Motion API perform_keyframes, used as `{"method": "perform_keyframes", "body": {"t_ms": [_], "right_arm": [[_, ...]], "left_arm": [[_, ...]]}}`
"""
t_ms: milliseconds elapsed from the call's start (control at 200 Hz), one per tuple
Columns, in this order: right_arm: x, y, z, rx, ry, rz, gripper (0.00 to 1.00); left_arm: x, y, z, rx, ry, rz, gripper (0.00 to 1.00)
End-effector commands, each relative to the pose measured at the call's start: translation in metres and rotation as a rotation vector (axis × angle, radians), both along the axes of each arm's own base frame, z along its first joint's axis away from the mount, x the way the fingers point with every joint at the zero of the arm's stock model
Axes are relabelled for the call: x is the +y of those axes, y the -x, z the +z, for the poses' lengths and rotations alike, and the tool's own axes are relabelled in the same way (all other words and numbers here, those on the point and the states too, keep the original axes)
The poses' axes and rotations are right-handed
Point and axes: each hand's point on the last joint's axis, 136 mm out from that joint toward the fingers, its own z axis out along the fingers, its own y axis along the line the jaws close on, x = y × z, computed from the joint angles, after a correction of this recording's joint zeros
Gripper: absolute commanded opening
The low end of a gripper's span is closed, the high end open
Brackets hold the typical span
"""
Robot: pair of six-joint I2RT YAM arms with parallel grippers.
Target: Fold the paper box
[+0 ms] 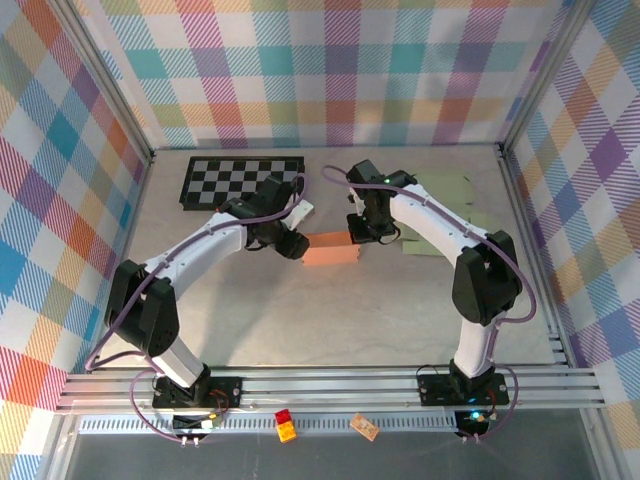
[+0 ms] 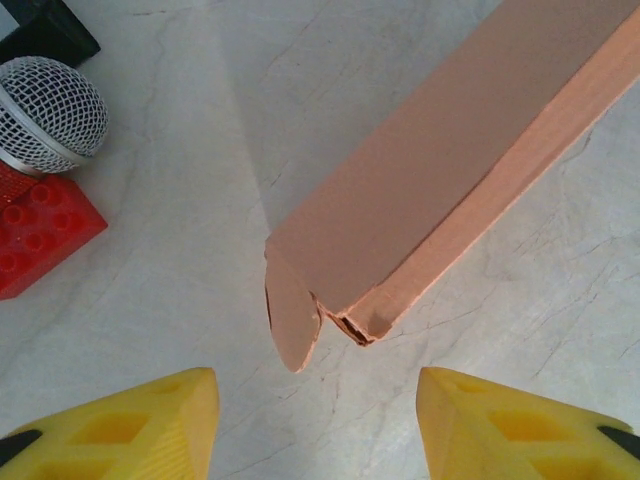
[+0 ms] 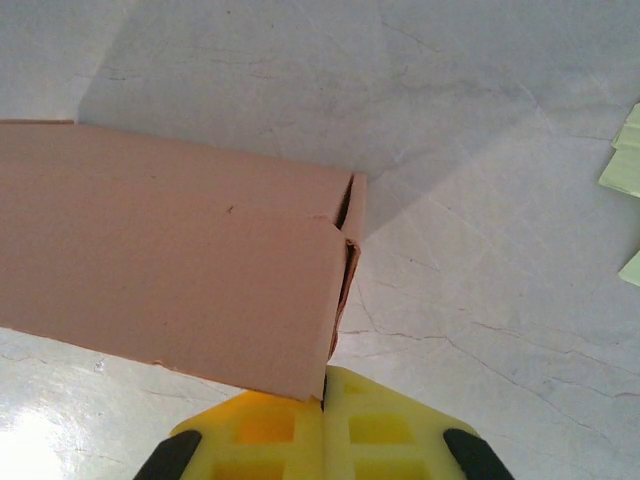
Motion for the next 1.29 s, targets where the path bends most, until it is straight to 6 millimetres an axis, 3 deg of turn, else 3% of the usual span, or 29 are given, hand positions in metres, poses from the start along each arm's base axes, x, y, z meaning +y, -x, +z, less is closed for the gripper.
{"method": "perform_keyframes", "body": {"t_ms": [0,160,275,375,610,705,905,1105,1290], "right_arm": [[0.000,0.007,-0.003,0.043,0.004,0.013,0.00],[0.000,0.006,-0.001,0.039,0.005,0.013,0.00],[-0.001,0.005,0.000,0.044,0.003,0.011,0.00],[0.000,0.004,0.001,0.044,0.002,0.016,0.00],[0.000,0.003,-0.001,0.054,-0.001,0.017,0.00],[0.001,0.003,0.000,0.054,-0.003,0.018,0.00],[0.000,0.004,0.000,0.055,-0.004,0.013,0.00],[0.000,0.003,0.000,0.054,-0.004,0.009,0.00],[0.001,0.001,0.000,0.057,-0.005,0.007,0.00]], "left_arm": [[-0.006,-0.006,0.003,-0.002,0.027,-0.032,0.52],[-0.005,-0.013,0.004,-0.034,0.017,-0.030,0.51],[-0.003,-0.009,0.007,-0.064,0.027,-0.052,0.60],[0.001,-0.005,0.004,-0.082,0.032,-0.070,0.60],[0.001,-0.017,-0.005,-0.061,0.048,-0.082,0.49],[-0.002,-0.020,-0.004,-0.058,0.067,-0.091,0.36],[-0.007,-0.020,-0.003,-0.047,0.091,-0.104,0.32],[-0.007,-0.018,-0.003,-0.046,0.091,-0.109,0.15],[-0.006,-0.018,0.001,-0.063,0.099,-0.101,0.05]]}}
